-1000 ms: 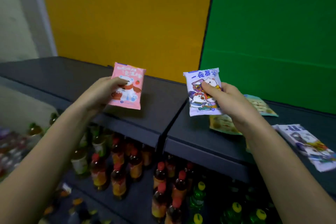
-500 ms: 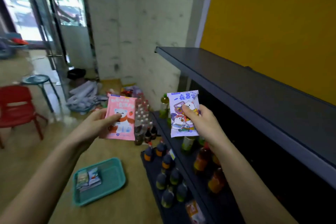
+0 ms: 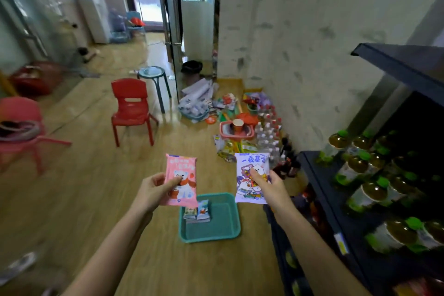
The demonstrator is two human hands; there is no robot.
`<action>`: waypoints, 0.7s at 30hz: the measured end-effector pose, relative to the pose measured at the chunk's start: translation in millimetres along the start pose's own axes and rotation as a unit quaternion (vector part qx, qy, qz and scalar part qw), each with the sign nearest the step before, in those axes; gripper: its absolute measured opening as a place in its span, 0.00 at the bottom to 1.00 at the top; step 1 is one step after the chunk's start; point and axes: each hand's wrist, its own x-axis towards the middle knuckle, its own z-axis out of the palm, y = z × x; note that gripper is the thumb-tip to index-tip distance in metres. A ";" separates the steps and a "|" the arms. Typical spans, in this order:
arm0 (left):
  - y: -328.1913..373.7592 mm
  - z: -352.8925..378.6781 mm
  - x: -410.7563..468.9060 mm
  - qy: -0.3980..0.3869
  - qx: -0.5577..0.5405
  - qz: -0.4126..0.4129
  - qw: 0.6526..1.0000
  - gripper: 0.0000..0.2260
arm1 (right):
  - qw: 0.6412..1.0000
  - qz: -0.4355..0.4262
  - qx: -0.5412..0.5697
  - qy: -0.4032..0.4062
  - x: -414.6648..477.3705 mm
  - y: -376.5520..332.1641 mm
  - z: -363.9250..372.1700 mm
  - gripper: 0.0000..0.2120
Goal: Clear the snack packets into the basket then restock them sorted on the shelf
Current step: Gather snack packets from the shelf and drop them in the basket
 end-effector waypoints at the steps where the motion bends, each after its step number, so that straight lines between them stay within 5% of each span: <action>1: -7.3 -2.9 14.7 0.008 0.002 -0.011 1.000 0.04 | 1.000 0.009 -0.003 -0.012 15.0 6.9 7.4 0.04; 7: -56.9 -7.4 109.0 0.032 0.003 -0.095 0.995 0.05 | 0.996 0.076 -0.031 -0.034 111.4 63.3 44.5 0.11; 11: -97.2 -7.2 172.4 0.052 0.002 -0.149 0.987 0.12 | 0.992 0.105 -0.050 -0.045 178.9 102.7 67.8 0.06; 21: -236.6 -10.0 316.2 0.045 0.019 -0.229 0.972 0.06 | 0.972 0.202 -0.107 -0.051 320.9 242.0 124.5 0.03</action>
